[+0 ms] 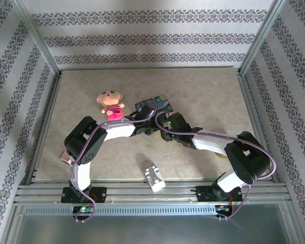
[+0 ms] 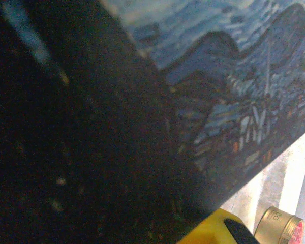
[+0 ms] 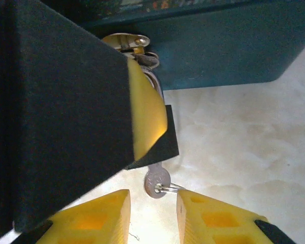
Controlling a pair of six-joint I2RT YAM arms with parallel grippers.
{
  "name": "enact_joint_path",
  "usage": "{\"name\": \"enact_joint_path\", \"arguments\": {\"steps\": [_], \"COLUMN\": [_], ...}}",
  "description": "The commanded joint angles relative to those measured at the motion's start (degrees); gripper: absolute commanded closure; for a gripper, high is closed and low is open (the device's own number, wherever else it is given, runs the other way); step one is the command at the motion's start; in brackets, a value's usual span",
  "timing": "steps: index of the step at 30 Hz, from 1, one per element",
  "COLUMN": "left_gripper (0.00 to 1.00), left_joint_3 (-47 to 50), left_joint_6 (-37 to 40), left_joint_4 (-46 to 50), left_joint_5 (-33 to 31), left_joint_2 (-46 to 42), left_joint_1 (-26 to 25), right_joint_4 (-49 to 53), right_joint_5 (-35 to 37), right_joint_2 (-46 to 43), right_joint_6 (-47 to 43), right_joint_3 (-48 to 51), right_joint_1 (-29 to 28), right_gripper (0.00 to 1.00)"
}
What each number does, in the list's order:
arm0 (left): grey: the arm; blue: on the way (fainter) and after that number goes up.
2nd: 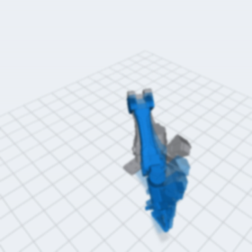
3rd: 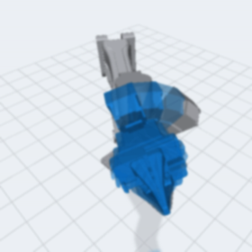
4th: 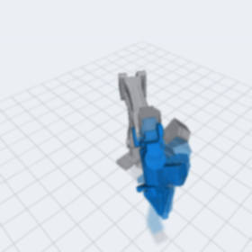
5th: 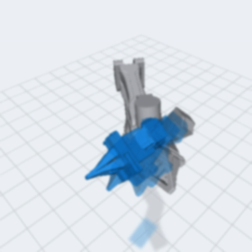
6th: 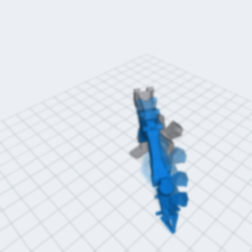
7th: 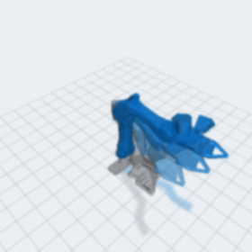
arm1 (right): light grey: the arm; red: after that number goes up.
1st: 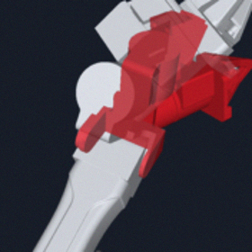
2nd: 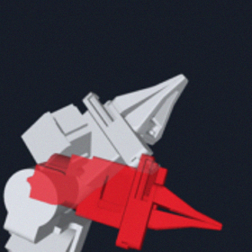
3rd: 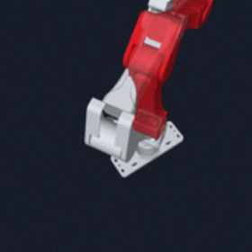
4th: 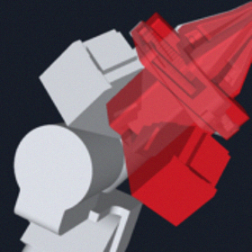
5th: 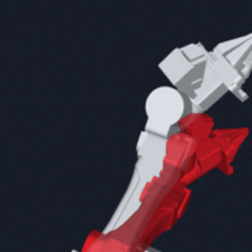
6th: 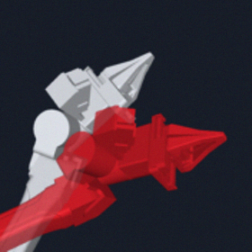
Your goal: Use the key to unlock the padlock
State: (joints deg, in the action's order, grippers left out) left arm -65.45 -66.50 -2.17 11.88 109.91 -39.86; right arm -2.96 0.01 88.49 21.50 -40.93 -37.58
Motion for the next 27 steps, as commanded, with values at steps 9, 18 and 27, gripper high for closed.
{"name": "enact_joint_path", "arguments": {"steps": [9, 18, 27], "left_gripper": [1.0, 1.0, 1.0], "left_joint_3": [-2.1, -2.2, -1.9], "left_joint_6": [-0.8, -1.5, -2.4], "left_joint_4": [2.5, 2.1, 1.0], "left_joint_5": [2.0, 3.2, 4.5], "left_joint_2": [-2.0, -1.7, -1.5], "left_joint_1": [0.7, 0.8, 0.8], "right_joint_4": [2.9, 2.9, 2.0], "right_joint_5": [5.6, 8.4, 10.8], "right_joint_2": [3.5, 5.6, 7.5], "right_joint_6": [-3.5, -5.3, -5.8], "right_joint_3": [-3.9, -4.8, -5.4], "right_joint_1": [-2.0, -3.6, -4.3], "right_gripper": [0.7, 0.71, 0.74]}}
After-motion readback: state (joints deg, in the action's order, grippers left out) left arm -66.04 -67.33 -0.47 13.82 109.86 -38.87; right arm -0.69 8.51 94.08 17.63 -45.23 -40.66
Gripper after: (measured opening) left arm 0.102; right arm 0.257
